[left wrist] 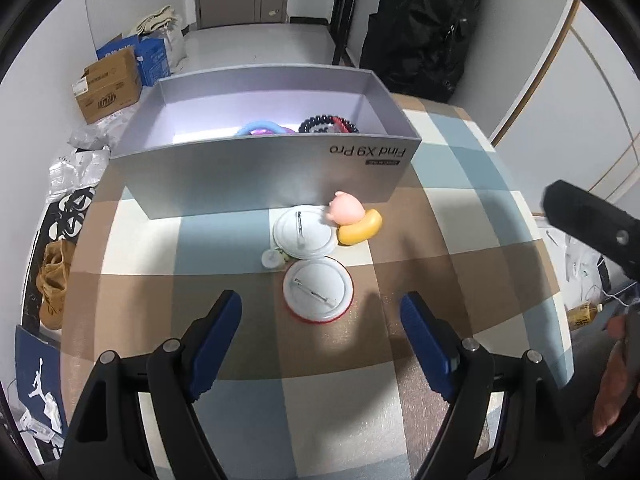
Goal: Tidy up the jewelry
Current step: 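Lift both grippers out of the box back over the mat, then grasp the white round badge with the left gripper and lift it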
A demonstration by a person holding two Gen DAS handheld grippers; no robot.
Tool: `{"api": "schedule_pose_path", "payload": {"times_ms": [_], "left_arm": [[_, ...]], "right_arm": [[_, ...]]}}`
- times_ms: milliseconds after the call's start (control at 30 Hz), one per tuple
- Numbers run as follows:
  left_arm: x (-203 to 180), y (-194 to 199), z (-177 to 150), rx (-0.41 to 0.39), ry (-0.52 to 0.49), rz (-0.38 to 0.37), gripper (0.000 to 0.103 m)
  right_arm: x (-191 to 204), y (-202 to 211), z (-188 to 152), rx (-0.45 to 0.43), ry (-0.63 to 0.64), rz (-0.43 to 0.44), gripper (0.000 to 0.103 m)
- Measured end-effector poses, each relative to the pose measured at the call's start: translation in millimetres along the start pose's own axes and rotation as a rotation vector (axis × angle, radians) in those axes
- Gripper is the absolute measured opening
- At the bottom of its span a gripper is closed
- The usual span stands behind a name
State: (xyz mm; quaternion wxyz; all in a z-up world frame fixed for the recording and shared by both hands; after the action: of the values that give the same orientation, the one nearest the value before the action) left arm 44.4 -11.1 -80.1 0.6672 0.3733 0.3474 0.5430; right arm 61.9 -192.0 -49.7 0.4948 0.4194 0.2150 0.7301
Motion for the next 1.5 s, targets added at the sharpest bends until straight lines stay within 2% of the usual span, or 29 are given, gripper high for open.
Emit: {"api": "schedule_pose_path", "payload": {"times_ms": [133,200,267,367,433,500,567,1000,1233,1333,1500], "left_arm": [[0.8,-8.5,0.9,0.046,0.027,0.011,0.077],[-0.1,-10.4,1.1,0.059,0.032,0.03,0.07],[-1.9,-11.6,1.0,0.068,0.025,0.051,0.068],[-2.8,-12.6,1.7,0.068,0.028,0.042,0.066],[-2.5,-12.4,2.1,0.063,0.028,0.046,0.059],[-4.4,-12.9,2.3,0.062,0.012,0.065,0.043],[-6.5,-14.2,3.2,0.061,-0.004,0.076,0.037],[-12.3,-12.6,1.6,0.063,-0.034,0.017,0.037],[-7.6,-4.7,-1.1,0.052,0.011,-0.087,0.037],[-1.1,5.3,-1.0,0.027,0.042,-0.153,0.037],[13.5,25.3,1.2,-0.029,0.092,-0.22,0.037]], "right_arm": [[-6.0,4.4,0.2,-0.007,-0.014,-0.002,0.103],[-7.5,6.6,0.6,-0.01,-0.018,-0.004,0.103],[-9.6,8.1,0.6,-0.012,-0.02,-0.006,0.103],[-13.4,10.5,0.8,-0.014,-0.028,-0.01,0.103],[-16.0,11.6,1.2,-0.014,-0.036,-0.012,0.103],[-17.6,12.1,1.7,-0.015,-0.042,-0.012,0.103],[-17.6,12.7,2.5,-0.016,-0.047,-0.009,0.103],[-16.7,15.0,2.5,-0.017,-0.052,-0.006,0.103],[-19.8,13.6,1.2,-0.011,-0.063,-0.013,0.103],[-20.6,11.0,0.7,-0.005,-0.073,-0.015,0.103],[-16.5,2.6,0.0,0.009,-0.072,-0.019,0.103]]}}
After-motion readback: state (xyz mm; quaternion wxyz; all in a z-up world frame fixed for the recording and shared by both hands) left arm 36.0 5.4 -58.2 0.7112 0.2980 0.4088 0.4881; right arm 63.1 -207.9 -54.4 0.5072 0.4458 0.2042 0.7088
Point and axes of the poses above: each gripper's, at about its wrist camera, not at the fingertips, and y roughly against the way its jaws point, x to its left, z to its top, the point moved 1 cm from there along -y, roughly the way its jaws point, and after that the axes turned 7 degrees about -y, right-handed, at the moved point
